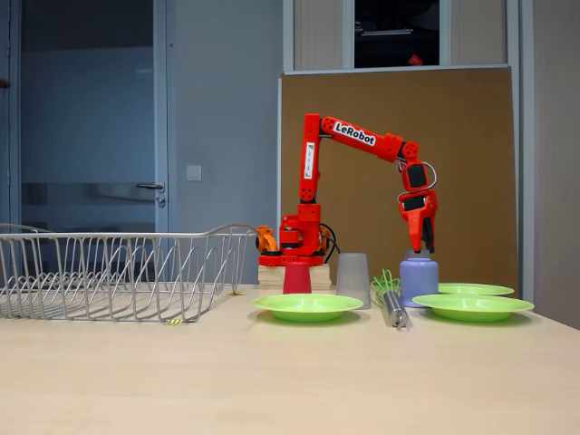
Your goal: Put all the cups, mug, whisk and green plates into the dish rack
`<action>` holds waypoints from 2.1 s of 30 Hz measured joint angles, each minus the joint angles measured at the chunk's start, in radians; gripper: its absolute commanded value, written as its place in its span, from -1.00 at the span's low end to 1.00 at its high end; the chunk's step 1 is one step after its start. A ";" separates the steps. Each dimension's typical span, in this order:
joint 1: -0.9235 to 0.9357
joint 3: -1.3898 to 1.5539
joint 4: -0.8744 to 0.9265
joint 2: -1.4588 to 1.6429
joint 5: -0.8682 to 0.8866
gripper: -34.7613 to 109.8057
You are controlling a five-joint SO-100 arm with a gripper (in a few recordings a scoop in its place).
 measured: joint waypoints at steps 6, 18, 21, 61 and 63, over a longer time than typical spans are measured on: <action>0.000 0.104 -0.069 0.021 -0.012 0.08; 0.000 0.163 -0.138 0.037 -0.018 -0.09; 0.000 0.163 -0.138 0.037 -0.018 -0.22; 0.891 -0.278 0.772 0.588 -1.249 -0.42; 1.065 -0.307 0.761 0.584 -1.454 -0.41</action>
